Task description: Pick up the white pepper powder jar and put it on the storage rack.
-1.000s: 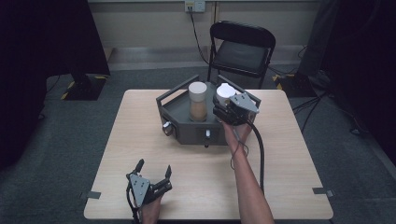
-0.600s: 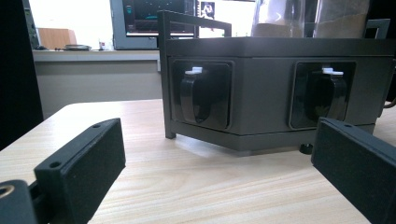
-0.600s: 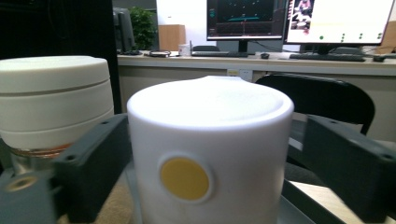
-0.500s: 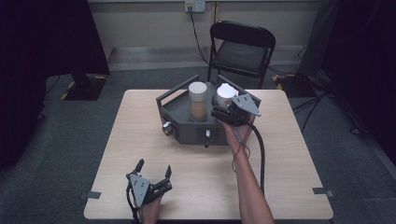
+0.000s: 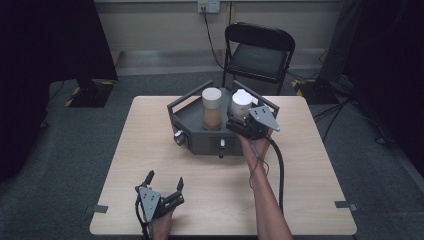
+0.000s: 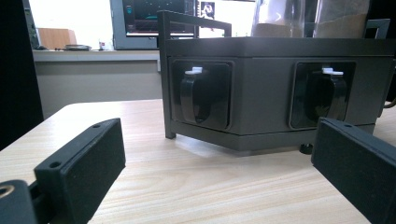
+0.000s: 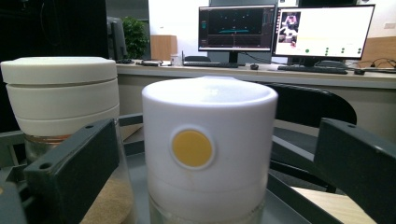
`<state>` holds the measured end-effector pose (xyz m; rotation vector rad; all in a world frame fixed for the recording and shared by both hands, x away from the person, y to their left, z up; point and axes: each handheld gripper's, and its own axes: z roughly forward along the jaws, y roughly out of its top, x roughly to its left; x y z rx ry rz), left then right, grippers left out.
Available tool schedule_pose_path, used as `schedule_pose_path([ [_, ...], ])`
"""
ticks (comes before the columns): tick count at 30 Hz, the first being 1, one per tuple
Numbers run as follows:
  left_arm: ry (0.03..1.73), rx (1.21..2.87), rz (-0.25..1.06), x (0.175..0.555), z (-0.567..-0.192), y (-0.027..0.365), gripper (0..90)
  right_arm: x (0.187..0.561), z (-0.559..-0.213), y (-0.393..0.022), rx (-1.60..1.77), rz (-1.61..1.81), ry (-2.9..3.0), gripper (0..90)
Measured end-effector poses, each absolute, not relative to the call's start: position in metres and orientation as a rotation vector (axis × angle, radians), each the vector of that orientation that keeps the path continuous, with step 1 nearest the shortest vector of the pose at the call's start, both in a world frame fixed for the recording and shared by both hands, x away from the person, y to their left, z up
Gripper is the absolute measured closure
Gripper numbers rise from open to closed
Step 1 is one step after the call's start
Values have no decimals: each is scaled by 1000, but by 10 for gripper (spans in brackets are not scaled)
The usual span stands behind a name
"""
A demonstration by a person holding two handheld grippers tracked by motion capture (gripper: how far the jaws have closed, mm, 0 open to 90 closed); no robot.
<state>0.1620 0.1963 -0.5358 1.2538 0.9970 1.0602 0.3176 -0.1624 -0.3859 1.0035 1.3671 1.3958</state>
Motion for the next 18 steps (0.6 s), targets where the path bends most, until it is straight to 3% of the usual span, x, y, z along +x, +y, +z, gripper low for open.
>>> schedule_pose_path([
  [18, 997, 1254, 1060, 162, -536, 196, 23, 301, -390, -167, 995, 1415, 1345, 0],
])
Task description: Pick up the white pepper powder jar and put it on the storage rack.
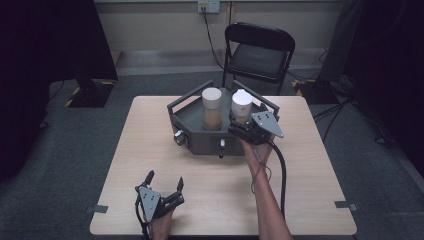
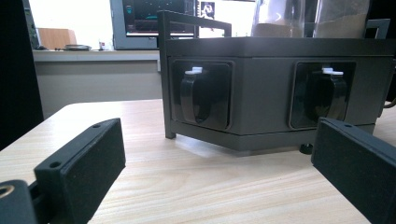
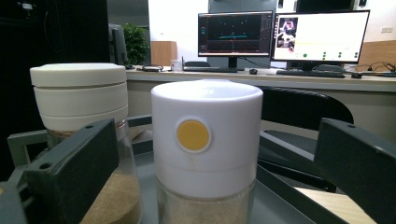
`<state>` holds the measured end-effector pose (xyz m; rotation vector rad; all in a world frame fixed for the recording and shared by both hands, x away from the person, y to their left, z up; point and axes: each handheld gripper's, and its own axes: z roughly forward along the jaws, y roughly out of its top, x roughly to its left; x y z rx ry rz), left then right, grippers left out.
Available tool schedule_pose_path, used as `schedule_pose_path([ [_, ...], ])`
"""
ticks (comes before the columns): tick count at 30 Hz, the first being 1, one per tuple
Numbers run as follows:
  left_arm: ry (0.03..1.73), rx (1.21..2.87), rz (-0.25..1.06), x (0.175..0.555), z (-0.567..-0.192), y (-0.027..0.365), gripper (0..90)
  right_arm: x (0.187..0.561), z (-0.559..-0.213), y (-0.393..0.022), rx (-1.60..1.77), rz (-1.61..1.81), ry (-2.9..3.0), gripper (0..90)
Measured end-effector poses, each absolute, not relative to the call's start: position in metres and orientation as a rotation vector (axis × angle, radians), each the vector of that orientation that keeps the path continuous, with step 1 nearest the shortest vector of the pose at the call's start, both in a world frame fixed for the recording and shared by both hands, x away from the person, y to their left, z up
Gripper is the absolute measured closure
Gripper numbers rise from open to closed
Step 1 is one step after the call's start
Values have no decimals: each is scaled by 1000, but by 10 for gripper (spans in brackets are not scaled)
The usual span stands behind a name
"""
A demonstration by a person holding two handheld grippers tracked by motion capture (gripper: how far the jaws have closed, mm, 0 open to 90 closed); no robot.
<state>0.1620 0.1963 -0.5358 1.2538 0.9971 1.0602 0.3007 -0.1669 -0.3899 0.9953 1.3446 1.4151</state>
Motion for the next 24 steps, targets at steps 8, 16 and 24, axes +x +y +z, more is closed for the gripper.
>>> schedule_pose_path([
  [8, 997, 1254, 1060, 162, -536, 196, 23, 293, -393, -169, 998, 1407, 1336, 0],
  [16, 997, 1253, 1060, 162, -536, 196, 23, 285, -398, -173, 1006, 1408, 1334, 0],
  [24, 997, 1254, 1060, 162, -536, 196, 23, 274, -402, -178, 1004, 1428, 1326, 0],
])
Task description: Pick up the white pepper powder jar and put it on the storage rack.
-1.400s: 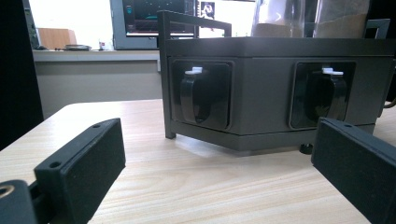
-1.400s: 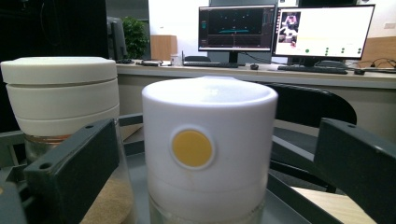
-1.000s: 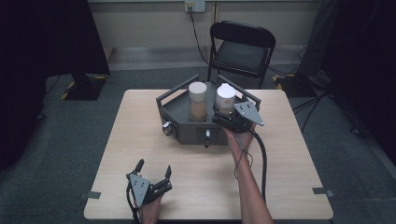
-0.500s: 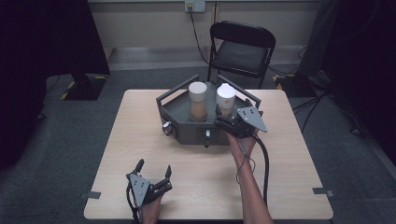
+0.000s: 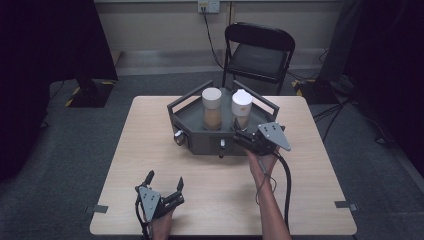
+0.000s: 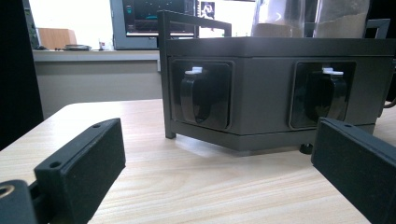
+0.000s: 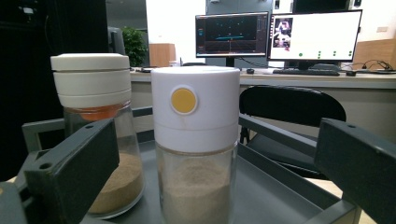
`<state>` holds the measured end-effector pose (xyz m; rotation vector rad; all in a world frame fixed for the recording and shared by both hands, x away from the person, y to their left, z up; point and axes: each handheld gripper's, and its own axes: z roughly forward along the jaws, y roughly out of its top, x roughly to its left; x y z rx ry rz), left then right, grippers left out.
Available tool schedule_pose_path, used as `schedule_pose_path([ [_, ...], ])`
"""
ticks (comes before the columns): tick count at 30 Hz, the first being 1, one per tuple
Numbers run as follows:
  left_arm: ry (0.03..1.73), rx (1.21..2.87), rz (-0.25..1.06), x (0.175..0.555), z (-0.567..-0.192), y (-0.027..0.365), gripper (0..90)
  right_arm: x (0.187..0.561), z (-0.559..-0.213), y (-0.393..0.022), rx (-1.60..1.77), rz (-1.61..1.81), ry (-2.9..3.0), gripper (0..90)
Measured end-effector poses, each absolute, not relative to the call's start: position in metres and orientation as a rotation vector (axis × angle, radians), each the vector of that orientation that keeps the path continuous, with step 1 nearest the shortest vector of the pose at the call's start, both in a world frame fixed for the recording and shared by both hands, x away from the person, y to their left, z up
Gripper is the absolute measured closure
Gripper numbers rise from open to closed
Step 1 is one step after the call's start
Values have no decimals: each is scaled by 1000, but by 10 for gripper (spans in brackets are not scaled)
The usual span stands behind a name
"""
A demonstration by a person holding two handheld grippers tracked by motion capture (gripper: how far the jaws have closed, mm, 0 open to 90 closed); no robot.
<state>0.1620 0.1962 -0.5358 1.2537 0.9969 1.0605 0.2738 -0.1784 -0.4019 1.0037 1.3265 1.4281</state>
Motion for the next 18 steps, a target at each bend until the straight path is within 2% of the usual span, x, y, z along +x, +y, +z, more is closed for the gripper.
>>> schedule_pose_path([
  [18, 998, 1253, 1061, 162, -536, 196, 23, 247, -410, -186, 992, 1432, 1303, 0],
])
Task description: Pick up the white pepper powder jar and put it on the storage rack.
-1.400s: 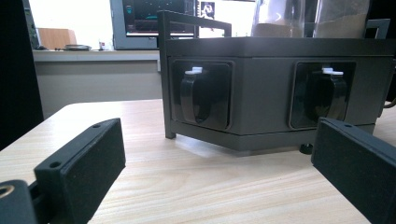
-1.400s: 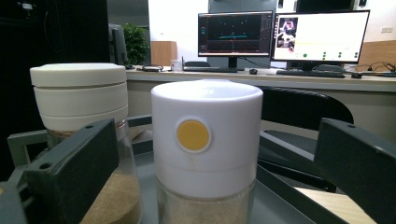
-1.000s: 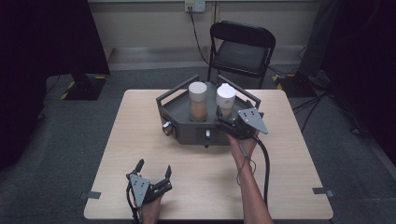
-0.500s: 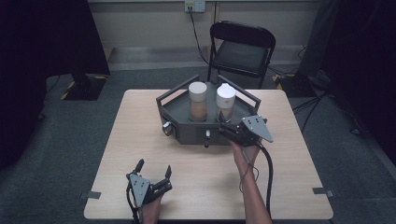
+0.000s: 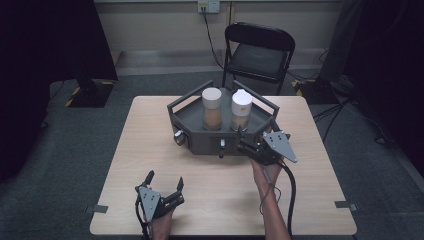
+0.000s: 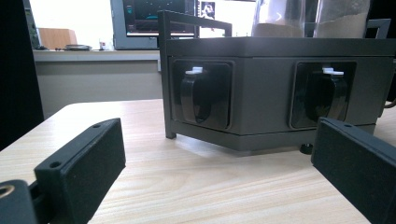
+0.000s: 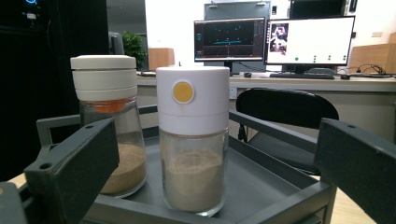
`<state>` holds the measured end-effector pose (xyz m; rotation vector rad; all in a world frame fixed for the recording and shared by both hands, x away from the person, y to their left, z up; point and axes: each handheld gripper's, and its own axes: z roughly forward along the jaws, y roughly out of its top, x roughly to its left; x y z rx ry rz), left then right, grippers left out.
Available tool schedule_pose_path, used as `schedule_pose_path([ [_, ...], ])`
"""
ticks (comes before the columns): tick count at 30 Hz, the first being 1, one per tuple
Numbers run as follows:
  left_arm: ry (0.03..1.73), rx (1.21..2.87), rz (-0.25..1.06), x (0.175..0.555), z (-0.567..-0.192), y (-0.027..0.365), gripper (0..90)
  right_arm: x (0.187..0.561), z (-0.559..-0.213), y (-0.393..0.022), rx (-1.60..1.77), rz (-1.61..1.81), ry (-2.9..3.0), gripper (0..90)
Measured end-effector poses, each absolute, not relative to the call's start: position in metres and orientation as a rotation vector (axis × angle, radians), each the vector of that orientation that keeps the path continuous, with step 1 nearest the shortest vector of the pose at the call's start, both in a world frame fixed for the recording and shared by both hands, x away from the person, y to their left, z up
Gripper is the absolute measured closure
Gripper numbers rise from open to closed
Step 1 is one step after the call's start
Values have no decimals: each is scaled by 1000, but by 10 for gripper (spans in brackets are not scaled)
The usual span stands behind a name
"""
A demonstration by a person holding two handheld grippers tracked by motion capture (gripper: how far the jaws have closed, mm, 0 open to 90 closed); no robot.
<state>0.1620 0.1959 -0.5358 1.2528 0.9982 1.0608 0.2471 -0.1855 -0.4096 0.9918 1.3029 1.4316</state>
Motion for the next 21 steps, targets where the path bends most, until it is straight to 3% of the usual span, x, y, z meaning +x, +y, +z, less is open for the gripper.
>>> schedule_pose_path([
  [21, 998, 1253, 1061, 162, -536, 196, 24, 214, -417, -190, 1005, 1388, 1283, 0],
])
